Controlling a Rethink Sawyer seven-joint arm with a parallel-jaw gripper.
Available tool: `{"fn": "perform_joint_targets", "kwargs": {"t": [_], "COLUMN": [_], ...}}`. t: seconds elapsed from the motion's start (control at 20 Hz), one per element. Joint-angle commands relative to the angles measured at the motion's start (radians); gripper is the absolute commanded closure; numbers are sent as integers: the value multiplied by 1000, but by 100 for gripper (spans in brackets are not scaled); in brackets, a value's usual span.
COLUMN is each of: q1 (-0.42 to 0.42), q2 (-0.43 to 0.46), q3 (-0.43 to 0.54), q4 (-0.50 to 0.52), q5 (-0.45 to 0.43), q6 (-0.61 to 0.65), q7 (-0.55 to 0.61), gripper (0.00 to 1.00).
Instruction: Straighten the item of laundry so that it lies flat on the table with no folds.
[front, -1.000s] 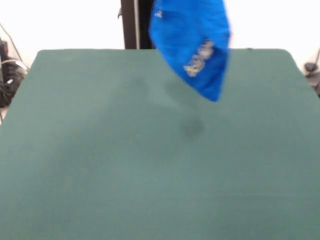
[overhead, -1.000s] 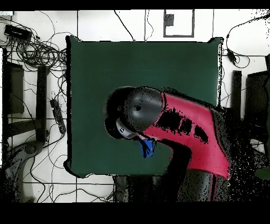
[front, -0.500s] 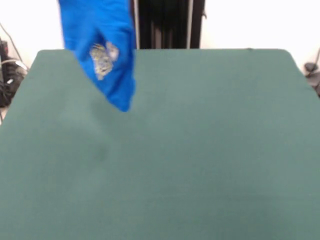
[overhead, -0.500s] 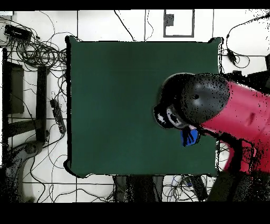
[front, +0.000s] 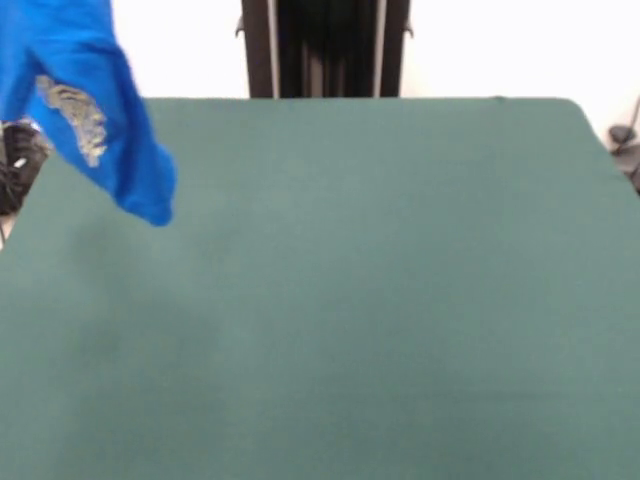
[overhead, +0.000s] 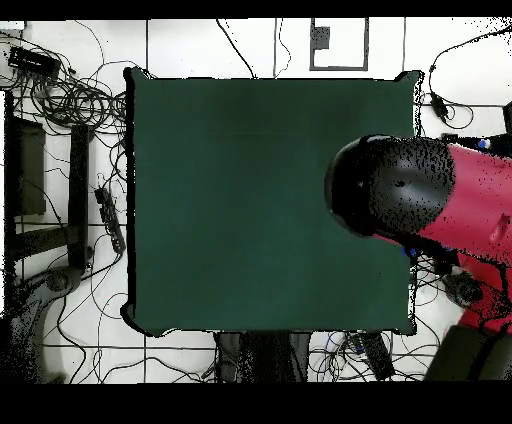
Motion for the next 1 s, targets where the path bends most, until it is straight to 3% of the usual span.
{"fn": "perform_joint_targets", "kwargs": {"t": [0.05,0.2,0.5,0.6,0.85,1.0], "q1": [103,171,192,217,397,577], "q2": [15,3,34,56,120,241], "q3": [26,-36,-134,-187,-369,-534], "q4": [94,128,122,123,144,137], "q5": [-183,-286,-455,-495,-569,-679], "q6": [-218,-337,-648,-687,-635,-540], "q7": [-67,48,155,218,455,762], "gripper": [100,100,100,100,100,100]}}
